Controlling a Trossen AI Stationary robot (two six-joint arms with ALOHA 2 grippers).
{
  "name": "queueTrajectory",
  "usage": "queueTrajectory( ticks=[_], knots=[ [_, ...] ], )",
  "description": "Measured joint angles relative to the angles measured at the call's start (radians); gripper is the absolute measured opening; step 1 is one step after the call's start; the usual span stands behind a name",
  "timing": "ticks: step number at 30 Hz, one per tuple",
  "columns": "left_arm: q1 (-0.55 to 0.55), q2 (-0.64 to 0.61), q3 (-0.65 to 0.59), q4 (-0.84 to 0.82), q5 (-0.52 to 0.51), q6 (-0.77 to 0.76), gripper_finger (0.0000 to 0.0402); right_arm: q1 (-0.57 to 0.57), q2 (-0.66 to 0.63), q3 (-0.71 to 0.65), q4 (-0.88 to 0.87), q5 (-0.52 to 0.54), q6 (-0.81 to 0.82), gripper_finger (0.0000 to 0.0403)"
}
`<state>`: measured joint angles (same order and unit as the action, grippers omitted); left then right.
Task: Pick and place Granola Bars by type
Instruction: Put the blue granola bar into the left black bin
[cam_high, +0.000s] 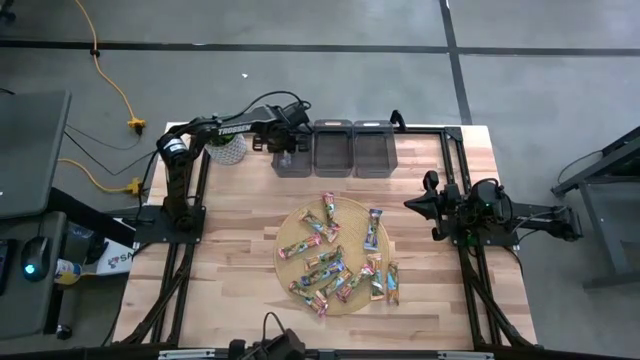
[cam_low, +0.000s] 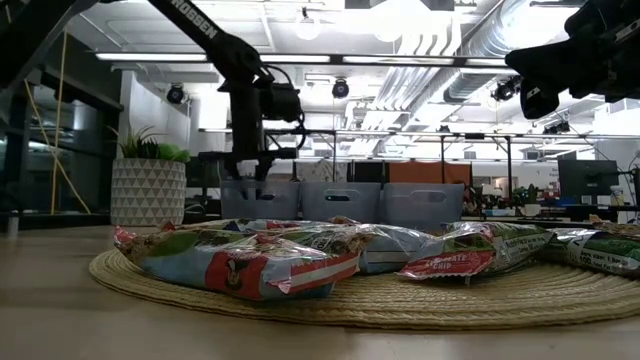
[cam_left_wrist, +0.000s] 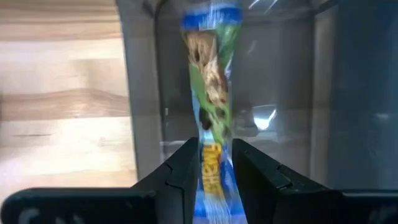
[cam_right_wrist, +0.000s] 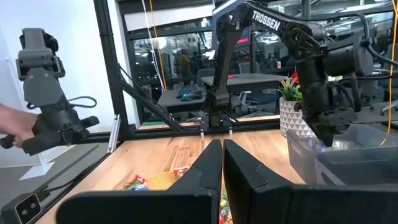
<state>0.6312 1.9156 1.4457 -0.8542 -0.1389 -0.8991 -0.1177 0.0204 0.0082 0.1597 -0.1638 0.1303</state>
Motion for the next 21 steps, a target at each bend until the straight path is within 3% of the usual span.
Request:
queueTrajectory(
  ticks=[9,16,21],
  knots=[
    [-0.003,-0.001,-0.007,0.056,0.002,0.057,0.0141,0.0,0.0,0.0,0.0,0.0,0.0,0.0],
    [-0.01,-0.05,-0.008,0.126,0.026,0.252,0.0185,0.0,0.0,0.0,0.0,0.0,0.0,0.0],
    [-0.01,-0.139,-0.008,0.168,0.046,0.337,0.0193,0.0,0.0,0.0,0.0,0.0,0.0,0.0]
  ],
)
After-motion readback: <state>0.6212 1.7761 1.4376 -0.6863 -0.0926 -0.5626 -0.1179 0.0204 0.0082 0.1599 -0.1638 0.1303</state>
